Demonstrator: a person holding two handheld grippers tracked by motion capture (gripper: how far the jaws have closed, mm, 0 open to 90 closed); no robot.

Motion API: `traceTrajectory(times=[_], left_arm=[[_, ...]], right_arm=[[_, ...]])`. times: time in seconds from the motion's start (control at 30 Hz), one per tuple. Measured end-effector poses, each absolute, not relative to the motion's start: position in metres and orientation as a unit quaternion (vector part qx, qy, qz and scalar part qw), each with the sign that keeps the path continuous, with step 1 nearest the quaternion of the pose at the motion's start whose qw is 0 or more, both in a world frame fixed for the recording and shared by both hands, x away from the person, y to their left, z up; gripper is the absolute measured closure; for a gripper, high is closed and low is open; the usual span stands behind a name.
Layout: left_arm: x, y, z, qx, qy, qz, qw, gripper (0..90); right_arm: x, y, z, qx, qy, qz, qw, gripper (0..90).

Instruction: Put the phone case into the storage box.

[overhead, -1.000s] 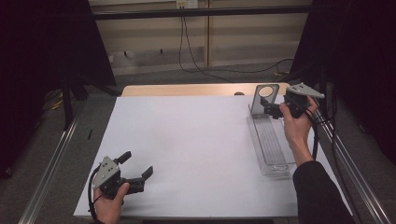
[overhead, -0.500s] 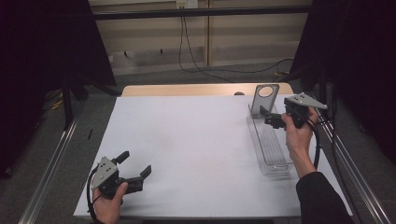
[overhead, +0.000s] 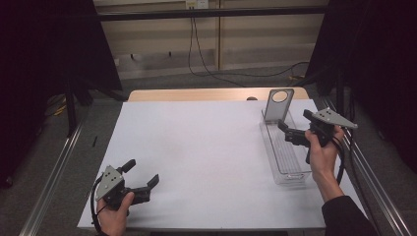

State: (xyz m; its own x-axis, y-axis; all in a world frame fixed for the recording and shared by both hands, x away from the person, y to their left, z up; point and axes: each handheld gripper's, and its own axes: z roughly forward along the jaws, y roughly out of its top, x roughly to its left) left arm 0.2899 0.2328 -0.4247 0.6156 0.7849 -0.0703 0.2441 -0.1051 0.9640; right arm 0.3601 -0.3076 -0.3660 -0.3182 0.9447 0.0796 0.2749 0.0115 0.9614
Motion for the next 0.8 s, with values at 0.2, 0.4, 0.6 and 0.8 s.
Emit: traceTrajectory(times=[0.2,0.4,0.6,0.8], left_arm=[[0.290,0.233,-0.424,0.703,0.360,0.243,0.563,3.6],[0.287,0.232,-0.423,0.701,0.364,0.233,0.568,3.7],[0.287,0.231,-0.424,0.703,0.361,0.234,0.567,3.8],[0.287,0.232,-0.424,0.700,0.364,0.237,0.567,4.0]], right_arm=[[0.342,-0.309,-0.365,0.471,0.634,0.516,0.330,1.0],[0.326,-0.305,-0.368,0.456,0.642,0.519,0.332,0.3],[0.311,-0.298,-0.378,0.450,0.640,0.530,0.327,0.0],[0.296,-0.296,-0.384,0.457,0.622,0.544,0.330,0.0]])
